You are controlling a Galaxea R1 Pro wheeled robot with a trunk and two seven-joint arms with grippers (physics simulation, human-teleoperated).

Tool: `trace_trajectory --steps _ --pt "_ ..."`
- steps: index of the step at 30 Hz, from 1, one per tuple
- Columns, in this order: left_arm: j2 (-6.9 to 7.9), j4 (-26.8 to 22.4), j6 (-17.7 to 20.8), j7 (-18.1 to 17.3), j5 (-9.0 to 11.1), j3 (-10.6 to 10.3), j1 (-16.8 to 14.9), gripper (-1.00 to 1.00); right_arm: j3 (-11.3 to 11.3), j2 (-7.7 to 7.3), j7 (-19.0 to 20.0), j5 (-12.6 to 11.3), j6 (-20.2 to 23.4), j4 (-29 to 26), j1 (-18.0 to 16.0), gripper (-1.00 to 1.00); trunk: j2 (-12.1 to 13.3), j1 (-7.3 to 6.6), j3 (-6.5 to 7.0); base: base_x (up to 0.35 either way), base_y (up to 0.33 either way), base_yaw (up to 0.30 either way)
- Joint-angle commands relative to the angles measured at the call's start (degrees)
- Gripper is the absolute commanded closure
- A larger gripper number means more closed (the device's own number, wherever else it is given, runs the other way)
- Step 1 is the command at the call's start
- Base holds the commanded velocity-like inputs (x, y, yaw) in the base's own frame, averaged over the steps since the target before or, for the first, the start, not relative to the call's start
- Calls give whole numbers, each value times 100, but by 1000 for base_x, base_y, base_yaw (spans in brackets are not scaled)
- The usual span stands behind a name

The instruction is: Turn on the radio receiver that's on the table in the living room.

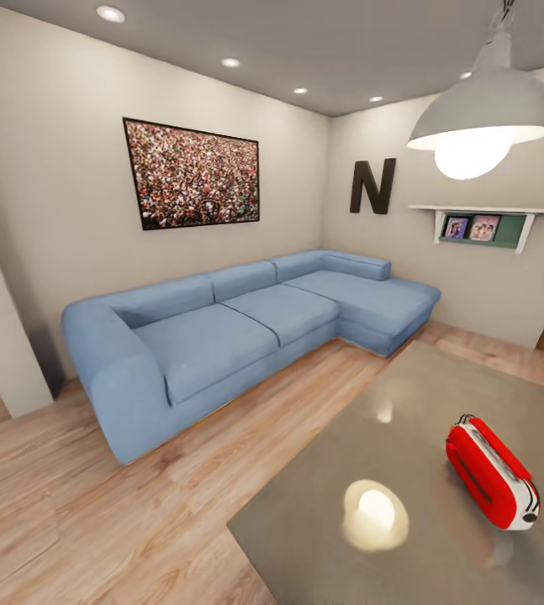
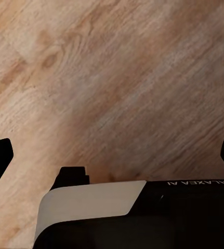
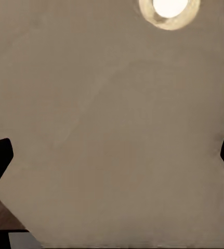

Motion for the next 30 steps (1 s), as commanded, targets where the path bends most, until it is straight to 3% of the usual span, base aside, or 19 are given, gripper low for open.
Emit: trace_trajectory --steps 1,14,30 --pt "0 0 0 0 0 0 -1 -100 0 0 0 0 0 1 0 -100 0 0 0 -104 -186 -278" --pt "-8 0 -2 146 0 0 -3 -100 -2 -2 0 0 0 3 2 -100 0 0 0 -167 -251 -278" --pt "-9 14 -122 149 3 0 -4 -100 -6 -6 0 0 0 1 1 -100 0 0 0 -16 -22 -278"
